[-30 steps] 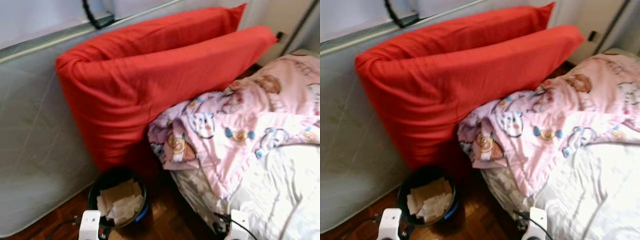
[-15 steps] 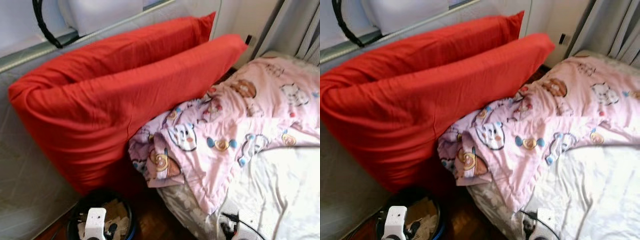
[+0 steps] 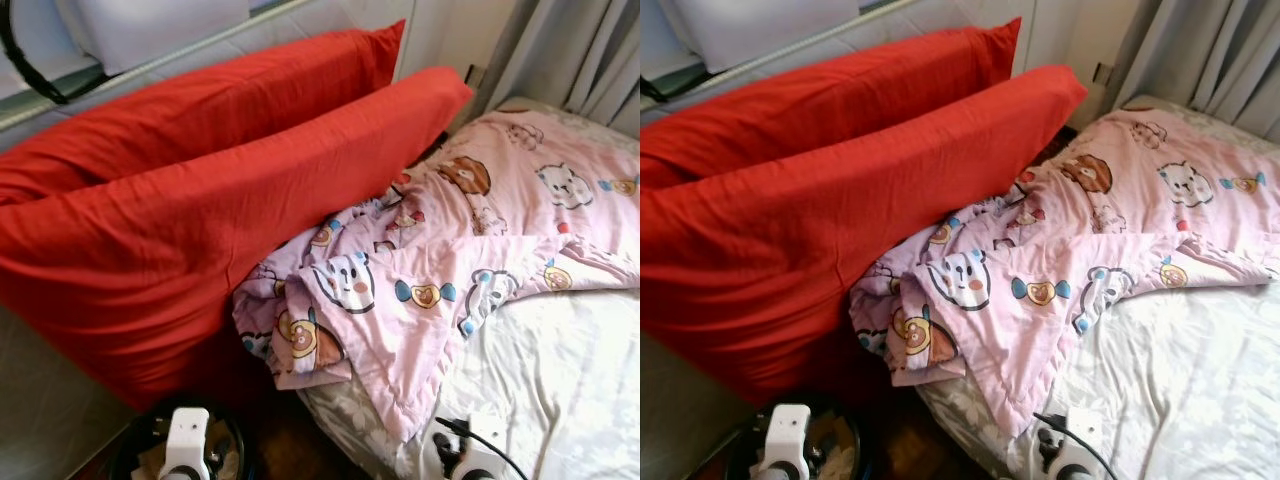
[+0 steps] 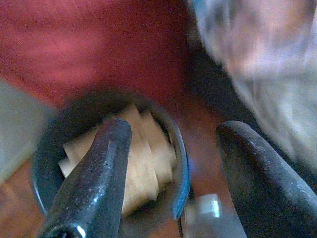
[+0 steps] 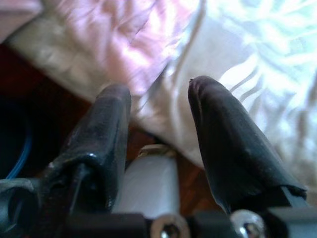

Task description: Clean up the room

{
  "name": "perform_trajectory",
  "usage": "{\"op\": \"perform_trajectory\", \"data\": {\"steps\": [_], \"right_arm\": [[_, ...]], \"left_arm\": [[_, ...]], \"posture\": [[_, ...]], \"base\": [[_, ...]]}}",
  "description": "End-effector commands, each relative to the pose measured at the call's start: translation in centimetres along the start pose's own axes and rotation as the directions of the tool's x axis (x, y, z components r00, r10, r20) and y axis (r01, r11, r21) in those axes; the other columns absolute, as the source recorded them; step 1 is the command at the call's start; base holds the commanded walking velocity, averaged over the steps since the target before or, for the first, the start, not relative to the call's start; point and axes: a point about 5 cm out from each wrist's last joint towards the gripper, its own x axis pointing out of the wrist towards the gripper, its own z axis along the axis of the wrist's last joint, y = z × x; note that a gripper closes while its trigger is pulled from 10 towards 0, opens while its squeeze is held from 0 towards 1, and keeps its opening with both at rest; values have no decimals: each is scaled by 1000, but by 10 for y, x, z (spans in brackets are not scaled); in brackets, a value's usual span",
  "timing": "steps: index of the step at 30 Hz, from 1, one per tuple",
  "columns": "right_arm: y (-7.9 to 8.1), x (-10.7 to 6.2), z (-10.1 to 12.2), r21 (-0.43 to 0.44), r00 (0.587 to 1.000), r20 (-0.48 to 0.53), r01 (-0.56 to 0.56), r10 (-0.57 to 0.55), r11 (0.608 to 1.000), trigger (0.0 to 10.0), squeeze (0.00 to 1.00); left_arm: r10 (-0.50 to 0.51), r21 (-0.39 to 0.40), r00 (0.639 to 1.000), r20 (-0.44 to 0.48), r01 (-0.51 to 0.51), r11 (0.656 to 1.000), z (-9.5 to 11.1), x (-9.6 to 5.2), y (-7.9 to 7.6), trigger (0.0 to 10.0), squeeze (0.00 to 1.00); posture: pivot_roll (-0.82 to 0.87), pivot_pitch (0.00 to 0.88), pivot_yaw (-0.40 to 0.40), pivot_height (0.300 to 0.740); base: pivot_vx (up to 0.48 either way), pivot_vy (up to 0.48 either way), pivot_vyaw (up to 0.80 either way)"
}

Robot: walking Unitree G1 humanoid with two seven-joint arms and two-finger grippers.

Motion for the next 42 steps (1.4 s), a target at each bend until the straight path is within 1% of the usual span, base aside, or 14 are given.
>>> {"op": "perform_trajectory", "data": {"steps": [1,4,6,10,13,14,15,16,27,32,37,39,40,42], "right_arm": [[-5,-2,3,-8,999,37,-6,6,1000,10000,0],[-3,-2,7,-26,995,86,-44,46,999,10000,0],[-1,-4,10,-1,987,144,-77,76,997,10000,0],[-1,-5,11,-22,982,169,-87,89,996,10000,0],[-1,-7,11,-61,978,178,-98,107,993,10000,0],[-1,-7,11,-62,977,183,-101,111,993,10000,0],[-1,-7,11,-62,977,183,-101,111,993,10000,0],[-2,-8,10,-55,975,190,-107,116,993,10000,0],[-3,-11,7,-39,969,209,-125,130,991,10000,0],[-3,-12,9,-69,963,230,-129,141,989,10000,0],[-2,-13,15,-155,950,257,-141,178,978,10000,0],[-2,-13,17,-196,947,265,-129,180,972,10000,0],[-3,-14,20,-232,943,288,-102,168,967,10000,0],[-3,-16,23,-257,932,326,-72,157,964,10000,0]], "left_arm": [[-6,-21,998,65,8,1000,11,2,0,10000,0],[-19,-32,990,137,24,999,24,5,-4,10000,0],[-34,-29,975,220,41,999,35,3,-8,10000,0],[-35,-34,962,269,46,998,38,-2,-8,10000,0],[-51,-22,948,314,61,998,40,-10,-7,10000,0],[-50,-20,944,327,60,998,42,-13,-6,10000,0],[-50,-20,944,327,60,998,42,-13,-6,10000,0],[-50,-19,938,343,60,998,44,-17,-5,10000,0],[-54,-18,924,378,65,998,49,-23,-11,10000,0],[-55,-20,923,381,68,997,51,-27,-12,10000,0],[-59,-22,921,386,74,997,56,-28,-15,10000,0],[-60,-22,920,387,74,997,57,-28,-15,10000,0],[-61,-21,920,388,75,997,59,-28,-15,10000,0],[-61,-19,919,389,75,997,60,-28,-15,10000,0]], "posture": [[30,188,-9,740],[23,191,-6,740],[14,198,-7,740],[15,204,-9,740],[16,209,-9,740],[18,209,-9,740],[18,209,-9,740],[21,209,-10,740],[29,198,-21,740],[32,191,-22,740],[33,182,-22,740],[34,185,-23,740],[36,194,-23,740],[35,196,-23,740]], "base": [[0,0,0],[0,0,0],[0,0,0],[0,0,0],[0,0,0],[0,0,0],[0,0,0],[0,0,0],[0,0,0],[0,0,0],[0,0,0],[0,0,0],[0,0,0],[0,0,0]]}}
